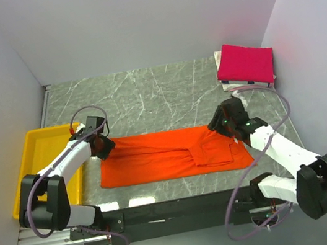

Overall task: Fold and stack the t-shirts
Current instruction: Fold the tshirt

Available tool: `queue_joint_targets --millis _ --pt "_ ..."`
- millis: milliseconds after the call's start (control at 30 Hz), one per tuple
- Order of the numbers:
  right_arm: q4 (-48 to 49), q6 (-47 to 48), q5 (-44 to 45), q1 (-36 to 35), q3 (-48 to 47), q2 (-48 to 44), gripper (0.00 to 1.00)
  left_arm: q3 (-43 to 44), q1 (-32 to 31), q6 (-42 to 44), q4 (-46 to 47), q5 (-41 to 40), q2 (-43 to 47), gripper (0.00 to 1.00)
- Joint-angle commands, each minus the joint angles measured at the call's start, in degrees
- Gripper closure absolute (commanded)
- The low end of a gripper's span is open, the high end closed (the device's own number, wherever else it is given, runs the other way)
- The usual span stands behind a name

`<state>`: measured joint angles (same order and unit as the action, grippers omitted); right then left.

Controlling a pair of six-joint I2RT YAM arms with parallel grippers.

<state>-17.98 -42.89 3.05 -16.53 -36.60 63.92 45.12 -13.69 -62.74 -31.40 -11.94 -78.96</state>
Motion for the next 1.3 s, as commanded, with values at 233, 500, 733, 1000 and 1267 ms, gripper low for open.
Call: queue_joint_targets --millis 233,500,733,1000,1267 --pt "-3.02 -2.81 9.16 -23.53 -14.01 13.23 0.49 0.76 0.07 -2.65 0.11 -0.97 -3.66 0.63" --pt "-10.75 -4.39 19.79 -33.65 -24.48 28.17 0.51 1.28 0.07 -2.39 0.55 -1.50 -4.80 0.69" --pt "-13.31 -3.34 24.55 -35.23 -29.23 35.66 0.51 1.46 0.07 -1.16 0.11 -2.73 -3.92 0.80" --pt "-11.12 -3.60 23.76 -35.32 -25.90 35.05 0.52 1.90 0.16 -0.28 -0.77 -3.61 -2.78 0.99" --pt "-8.40 -3.69 21.04 -35.32 -22.73 33.55 0.52 1.81 0.16 0.60 -1.30 -4.05 -1.20 0.99"
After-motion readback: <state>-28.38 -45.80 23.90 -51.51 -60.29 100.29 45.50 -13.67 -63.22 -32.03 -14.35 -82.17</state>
